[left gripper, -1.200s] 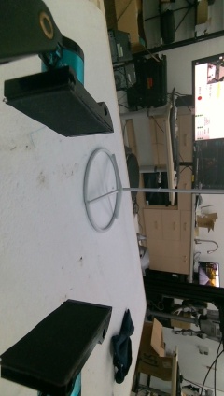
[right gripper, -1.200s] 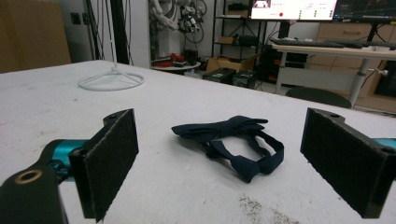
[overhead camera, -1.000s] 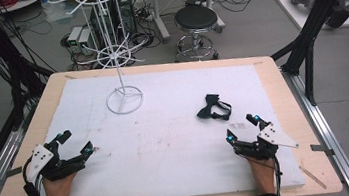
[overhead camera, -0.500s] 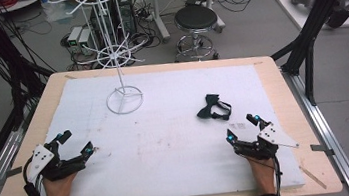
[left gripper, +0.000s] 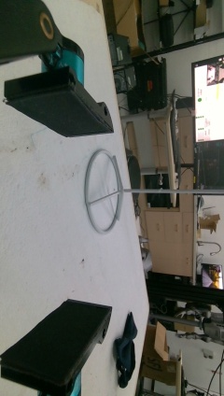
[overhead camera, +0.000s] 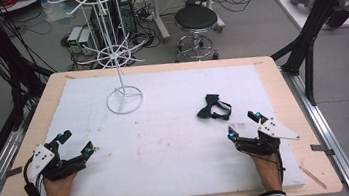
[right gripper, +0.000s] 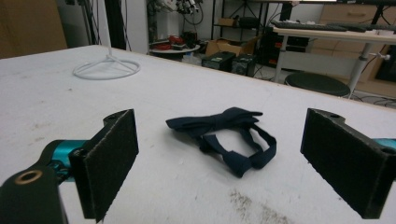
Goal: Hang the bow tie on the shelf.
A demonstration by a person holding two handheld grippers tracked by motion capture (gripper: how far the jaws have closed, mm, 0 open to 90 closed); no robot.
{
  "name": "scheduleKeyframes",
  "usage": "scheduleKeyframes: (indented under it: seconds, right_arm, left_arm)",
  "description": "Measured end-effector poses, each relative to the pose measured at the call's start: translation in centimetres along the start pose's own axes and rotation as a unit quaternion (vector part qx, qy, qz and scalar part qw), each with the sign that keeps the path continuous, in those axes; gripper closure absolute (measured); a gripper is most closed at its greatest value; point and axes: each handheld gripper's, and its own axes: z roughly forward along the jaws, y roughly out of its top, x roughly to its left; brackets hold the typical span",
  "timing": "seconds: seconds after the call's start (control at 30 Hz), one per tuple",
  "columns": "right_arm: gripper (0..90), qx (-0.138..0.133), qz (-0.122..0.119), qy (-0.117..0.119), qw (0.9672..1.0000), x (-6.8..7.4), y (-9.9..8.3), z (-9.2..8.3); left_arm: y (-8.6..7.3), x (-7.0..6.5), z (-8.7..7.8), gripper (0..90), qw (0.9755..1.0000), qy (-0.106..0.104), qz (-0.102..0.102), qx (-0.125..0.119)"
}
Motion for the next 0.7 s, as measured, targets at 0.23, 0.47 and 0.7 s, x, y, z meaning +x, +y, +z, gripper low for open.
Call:
scheduleKeyframes:
  seconds: [0.23, 0.47, 0.7]
  right_arm:
    - [10.2, 0.039, -0.016, 0.018, 0.9989, -0.7, 3.1, 0.9]
    - [10.2, 0.096, -0.017, 0.032, 0.9947, -1.1, 5.7, 2.8]
    - [10.3, 0.157, -0.04, 0.042, 0.9859, -1.9, 7.4, 4.8]
  left_arm:
    - [0.0, 0.0, 0.0, 11.5, 1.0, 0.001, 0.0, 0.0]
    - [0.0, 0.0, 0.0, 11.5, 1.0, 0.0, -0.001, 0.002]
    - [0.0, 0.0, 0.0, 11.5, 1.0, 0.001, -0.002, 0.002]
